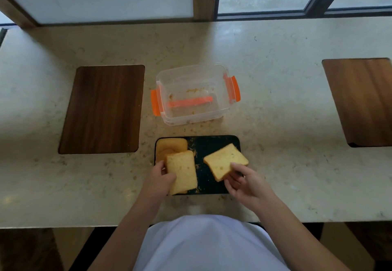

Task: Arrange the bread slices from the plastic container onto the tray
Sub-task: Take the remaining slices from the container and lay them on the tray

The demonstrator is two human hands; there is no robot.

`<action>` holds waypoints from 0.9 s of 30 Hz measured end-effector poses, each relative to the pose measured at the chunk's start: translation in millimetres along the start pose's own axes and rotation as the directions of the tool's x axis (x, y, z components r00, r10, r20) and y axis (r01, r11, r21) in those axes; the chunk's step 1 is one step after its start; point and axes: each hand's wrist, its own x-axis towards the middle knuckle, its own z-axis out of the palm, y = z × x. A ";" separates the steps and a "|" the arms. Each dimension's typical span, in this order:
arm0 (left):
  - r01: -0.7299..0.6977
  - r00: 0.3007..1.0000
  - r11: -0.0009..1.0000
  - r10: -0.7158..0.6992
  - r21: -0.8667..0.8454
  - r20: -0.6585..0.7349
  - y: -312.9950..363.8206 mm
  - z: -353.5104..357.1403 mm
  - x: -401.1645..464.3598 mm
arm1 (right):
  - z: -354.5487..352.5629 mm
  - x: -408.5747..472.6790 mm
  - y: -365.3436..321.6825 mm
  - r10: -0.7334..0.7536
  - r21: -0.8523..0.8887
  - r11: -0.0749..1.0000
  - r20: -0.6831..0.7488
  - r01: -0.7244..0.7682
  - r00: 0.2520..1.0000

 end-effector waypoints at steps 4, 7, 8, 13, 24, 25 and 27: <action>0.006 1.000 1.000 -0.006 -0.025 -0.010 -1.4 -0.7 2.5 | 6.8 10.9 2.4 -0.027 0.080 0.996 -0.019 0.029 0.999; 0.014 1.000 1.000 -0.014 -0.017 -0.017 -1.8 1.4 4.3 | 12.8 18.1 4.8 -0.048 0.151 0.987 -0.031 0.052 0.998; 0.016 1.000 1.000 -0.016 -0.009 -0.018 -2.4 2.3 5.1 | 15.9 20.1 6.0 -0.057 0.170 0.983 -0.043 0.064 0.997; 0.025 1.000 0.999 -0.025 0.029 -0.002 -9.2 6.9 7.9 | 23.9 25.6 16.8 -0.088 0.069 0.993 -0.132 0.097 0.987; 0.020 1.000 0.999 -0.019 0.046 -0.023 -2.9 8.3 10.8 | 23.4 20.9 18.9 -0.021 0.074 0.997 -0.083 0.027 0.996; 0.020 1.000 0.999 -0.019 0.047 -0.024 -2.3 8.8 10.6 | 24.5 21.6 17.9 -0.027 0.068 0.997 -0.079 0.032 0.996; 0.027 0.999 0.999 -0.025 0.035 -0.036 -2.2 9.8 10.8 | 26.2 23.6 15.8 -0.035 0.050 0.998 -0.075 0.039 0.997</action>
